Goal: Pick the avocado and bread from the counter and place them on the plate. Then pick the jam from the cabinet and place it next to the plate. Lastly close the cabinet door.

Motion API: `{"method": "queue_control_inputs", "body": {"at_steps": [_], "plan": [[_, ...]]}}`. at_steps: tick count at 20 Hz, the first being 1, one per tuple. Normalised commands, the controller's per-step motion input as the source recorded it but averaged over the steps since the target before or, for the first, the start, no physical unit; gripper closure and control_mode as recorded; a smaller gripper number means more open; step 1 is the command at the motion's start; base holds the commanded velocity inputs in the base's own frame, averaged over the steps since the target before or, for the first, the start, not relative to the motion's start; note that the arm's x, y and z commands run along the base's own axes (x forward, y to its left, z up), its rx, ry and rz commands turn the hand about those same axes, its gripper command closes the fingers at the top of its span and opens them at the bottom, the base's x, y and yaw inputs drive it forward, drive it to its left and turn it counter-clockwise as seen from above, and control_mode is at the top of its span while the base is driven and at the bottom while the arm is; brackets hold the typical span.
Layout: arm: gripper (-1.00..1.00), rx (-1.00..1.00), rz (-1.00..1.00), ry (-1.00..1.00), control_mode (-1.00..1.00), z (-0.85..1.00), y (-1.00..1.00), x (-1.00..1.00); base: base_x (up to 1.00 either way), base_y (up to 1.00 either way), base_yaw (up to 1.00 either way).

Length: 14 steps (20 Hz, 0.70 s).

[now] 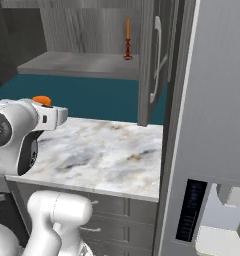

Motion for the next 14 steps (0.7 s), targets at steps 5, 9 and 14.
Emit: {"method": "queue_control_inputs", "body": {"at_steps": [5,9,14], "plan": [[1.00,0.00,0.00,0.00,1.00,0.00,0.00,0.00,-0.63,0.23,0.04],[1.00,0.00,0.00,0.00,1.00,0.00,0.00,0.00,-0.46,0.58,0.07],[1.00,0.00,0.00,0.00,1.00,0.00,0.00,0.00,-0.18,0.98,0.02]]}}
